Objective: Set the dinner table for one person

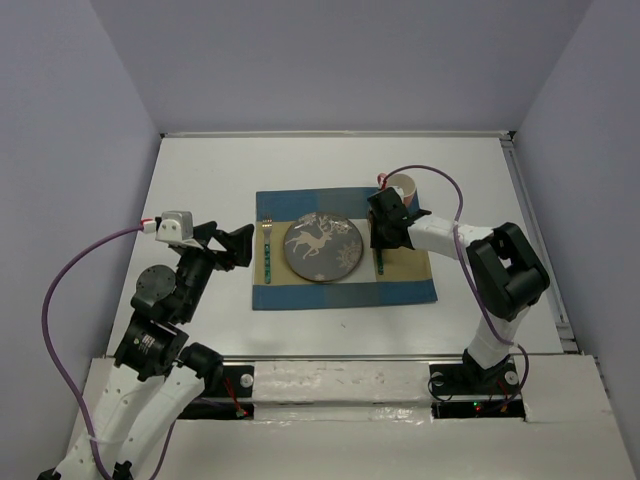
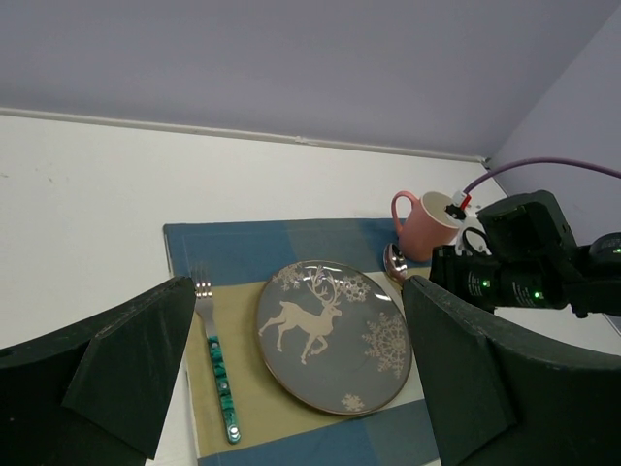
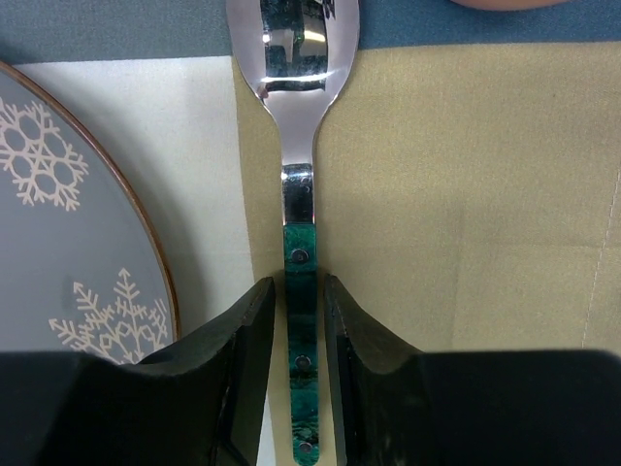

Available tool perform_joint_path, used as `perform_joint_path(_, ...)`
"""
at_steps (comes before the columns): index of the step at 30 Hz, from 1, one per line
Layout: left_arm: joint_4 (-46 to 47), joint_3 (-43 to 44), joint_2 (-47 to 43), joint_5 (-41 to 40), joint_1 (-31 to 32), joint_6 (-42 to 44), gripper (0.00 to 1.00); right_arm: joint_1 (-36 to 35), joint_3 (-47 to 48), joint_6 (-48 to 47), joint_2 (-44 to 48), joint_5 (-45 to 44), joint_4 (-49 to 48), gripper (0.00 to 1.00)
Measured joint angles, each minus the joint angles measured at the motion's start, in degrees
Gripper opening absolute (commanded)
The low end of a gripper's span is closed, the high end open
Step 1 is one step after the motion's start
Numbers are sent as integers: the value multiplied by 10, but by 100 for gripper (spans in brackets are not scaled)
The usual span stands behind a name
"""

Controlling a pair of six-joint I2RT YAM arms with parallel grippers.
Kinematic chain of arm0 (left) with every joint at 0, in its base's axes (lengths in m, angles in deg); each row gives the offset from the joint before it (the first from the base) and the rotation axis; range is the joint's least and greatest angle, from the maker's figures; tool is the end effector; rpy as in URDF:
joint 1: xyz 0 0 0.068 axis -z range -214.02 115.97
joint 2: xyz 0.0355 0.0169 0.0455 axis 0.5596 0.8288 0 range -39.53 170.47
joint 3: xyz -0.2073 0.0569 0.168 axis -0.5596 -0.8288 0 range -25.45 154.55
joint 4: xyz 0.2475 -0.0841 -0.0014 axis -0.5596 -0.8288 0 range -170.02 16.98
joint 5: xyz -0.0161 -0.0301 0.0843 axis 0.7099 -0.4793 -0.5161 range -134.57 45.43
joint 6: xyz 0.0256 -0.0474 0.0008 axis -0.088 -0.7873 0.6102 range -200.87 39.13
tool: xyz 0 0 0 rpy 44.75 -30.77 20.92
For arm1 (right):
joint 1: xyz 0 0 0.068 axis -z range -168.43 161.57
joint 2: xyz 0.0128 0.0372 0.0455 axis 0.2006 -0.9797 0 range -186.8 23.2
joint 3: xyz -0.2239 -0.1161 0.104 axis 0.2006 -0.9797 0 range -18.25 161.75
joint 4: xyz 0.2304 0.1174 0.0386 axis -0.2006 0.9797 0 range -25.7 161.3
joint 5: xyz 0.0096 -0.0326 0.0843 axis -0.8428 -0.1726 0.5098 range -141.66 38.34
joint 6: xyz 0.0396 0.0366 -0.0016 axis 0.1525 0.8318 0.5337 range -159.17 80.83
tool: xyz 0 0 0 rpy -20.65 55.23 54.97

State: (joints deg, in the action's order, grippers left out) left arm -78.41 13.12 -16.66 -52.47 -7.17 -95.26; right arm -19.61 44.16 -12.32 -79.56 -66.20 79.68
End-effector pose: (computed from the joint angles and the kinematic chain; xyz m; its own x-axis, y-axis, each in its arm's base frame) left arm 0.0947 -0.0426 0.3597 0.0733 -0.3130 -0.9469 0.3562 0.8951 -0.2683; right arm 0.3169 0.1812 0.1684 -0.8026 0.0254 -0.5960 -0.0199 0.9974 0.0693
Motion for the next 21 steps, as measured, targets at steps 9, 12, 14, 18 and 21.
perform_joint_path(9, 0, 0, -2, 2, -3, 0, 99, -4, -15, 4, 12, -6, 0, 41)
perform_joint_path(12, 0, 0, -2, 2, -4, 0, 99, -11, -31, 3, 59, -8, 7, 48)
perform_joint_path(14, 0, 0, -2, 2, -6, 0, 99, -15, -39, 3, 101, -8, 9, 59)
perform_joint_path(18, 0, 0, -2, 3, -7, 0, 99, -27, -59, -7, 215, -1, -7, 100)
perform_joint_path(21, 1, 0, -2, 8, -10, 0, 99, -35, -96, -17, 318, 21, -26, 100)
